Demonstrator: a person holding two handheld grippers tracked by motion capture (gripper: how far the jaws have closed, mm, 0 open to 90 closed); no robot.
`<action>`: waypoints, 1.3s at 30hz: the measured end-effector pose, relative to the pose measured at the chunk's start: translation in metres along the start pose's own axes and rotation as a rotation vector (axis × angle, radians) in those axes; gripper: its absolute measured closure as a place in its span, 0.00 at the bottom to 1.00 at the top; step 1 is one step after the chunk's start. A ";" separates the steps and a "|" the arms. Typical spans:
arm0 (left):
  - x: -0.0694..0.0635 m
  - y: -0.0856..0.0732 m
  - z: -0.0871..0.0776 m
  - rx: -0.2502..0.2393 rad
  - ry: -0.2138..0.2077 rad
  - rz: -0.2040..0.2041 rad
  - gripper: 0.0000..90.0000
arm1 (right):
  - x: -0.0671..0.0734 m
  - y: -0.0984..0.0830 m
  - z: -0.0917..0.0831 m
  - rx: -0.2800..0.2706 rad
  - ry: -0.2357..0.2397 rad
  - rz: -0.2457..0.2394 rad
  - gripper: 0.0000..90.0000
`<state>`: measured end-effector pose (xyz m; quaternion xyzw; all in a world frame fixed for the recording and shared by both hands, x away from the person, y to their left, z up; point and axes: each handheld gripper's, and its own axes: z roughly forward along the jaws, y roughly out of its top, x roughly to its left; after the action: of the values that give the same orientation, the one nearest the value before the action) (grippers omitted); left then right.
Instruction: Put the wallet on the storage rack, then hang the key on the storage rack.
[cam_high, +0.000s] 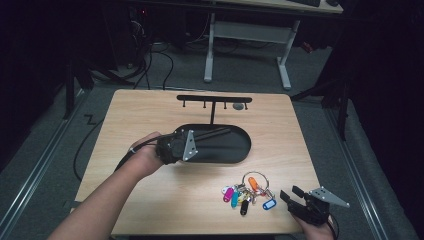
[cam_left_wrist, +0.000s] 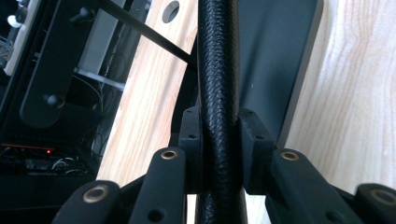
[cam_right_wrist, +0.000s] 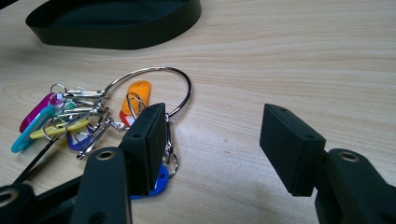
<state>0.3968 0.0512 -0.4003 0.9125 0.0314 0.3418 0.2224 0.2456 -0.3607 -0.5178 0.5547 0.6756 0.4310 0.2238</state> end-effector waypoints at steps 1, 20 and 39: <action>0.000 0.001 0.003 0.002 -0.004 0.005 0.83 | 0.000 0.000 0.000 0.001 0.001 0.002 0.46; 0.009 0.011 0.054 0.008 -0.021 0.050 0.83 | -0.001 -0.001 0.001 0.002 0.007 0.001 0.46; 0.014 0.000 0.089 0.032 -0.021 0.059 0.83 | -0.003 -0.003 0.000 0.004 0.000 0.021 0.46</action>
<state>0.4642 0.0194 -0.4512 0.9200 0.0073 0.3382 0.1981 0.2449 -0.3637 -0.5206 0.5621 0.6708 0.4319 0.2181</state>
